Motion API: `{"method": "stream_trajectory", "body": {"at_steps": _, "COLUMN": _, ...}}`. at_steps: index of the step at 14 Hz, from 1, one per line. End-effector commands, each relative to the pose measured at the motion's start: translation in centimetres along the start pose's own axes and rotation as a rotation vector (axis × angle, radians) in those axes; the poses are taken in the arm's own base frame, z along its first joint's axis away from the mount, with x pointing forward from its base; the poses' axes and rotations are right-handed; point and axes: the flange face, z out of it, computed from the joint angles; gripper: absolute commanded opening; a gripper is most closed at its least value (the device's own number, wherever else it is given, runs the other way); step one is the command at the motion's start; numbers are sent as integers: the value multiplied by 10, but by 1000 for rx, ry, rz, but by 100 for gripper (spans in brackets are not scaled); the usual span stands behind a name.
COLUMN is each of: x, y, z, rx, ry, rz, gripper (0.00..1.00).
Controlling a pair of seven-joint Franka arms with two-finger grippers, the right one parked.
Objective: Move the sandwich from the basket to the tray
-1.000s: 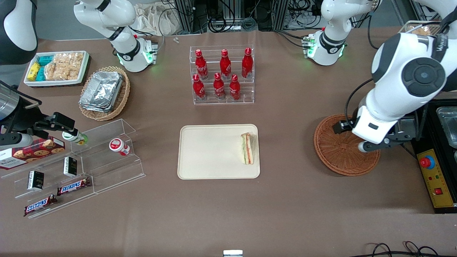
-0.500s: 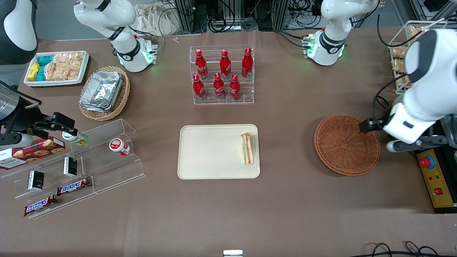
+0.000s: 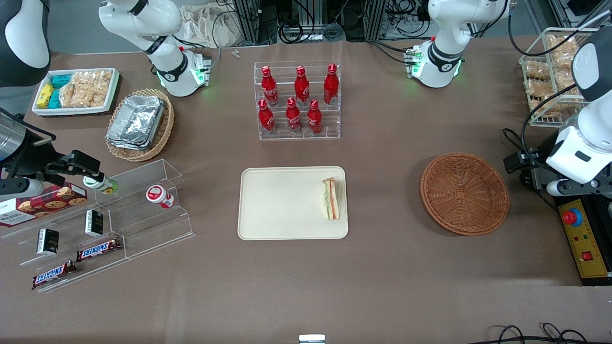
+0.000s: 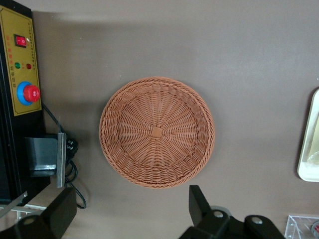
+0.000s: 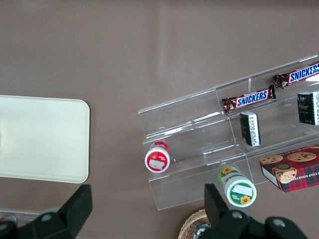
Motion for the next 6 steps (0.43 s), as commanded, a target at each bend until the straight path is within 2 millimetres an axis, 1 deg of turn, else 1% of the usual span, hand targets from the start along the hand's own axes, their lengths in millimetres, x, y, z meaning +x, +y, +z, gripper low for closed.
{"method": "stream_trajectory", "body": {"at_steps": 1, "x": -1, "y": -8, "z": -5, "rx": -30, "ry": 22, "rz": 89, "gripper": 100}}
{"method": "stream_trajectory", "body": {"at_steps": 3, "x": 4, "y": -11, "z": -5, "rx": -37, "ry": 43, "rz": 88, "gripper": 100}}
{"method": "stream_trajectory", "body": {"at_steps": 4, "x": 5, "y": -15, "z": -5, "rx": -38, "ry": 44, "rz": 82, "gripper": 100}}
{"method": "stream_trajectory", "body": {"at_steps": 6, "x": 11, "y": -14, "z": -10, "rx": -35, "ry": 60, "rz": 88, "gripper": 100}}
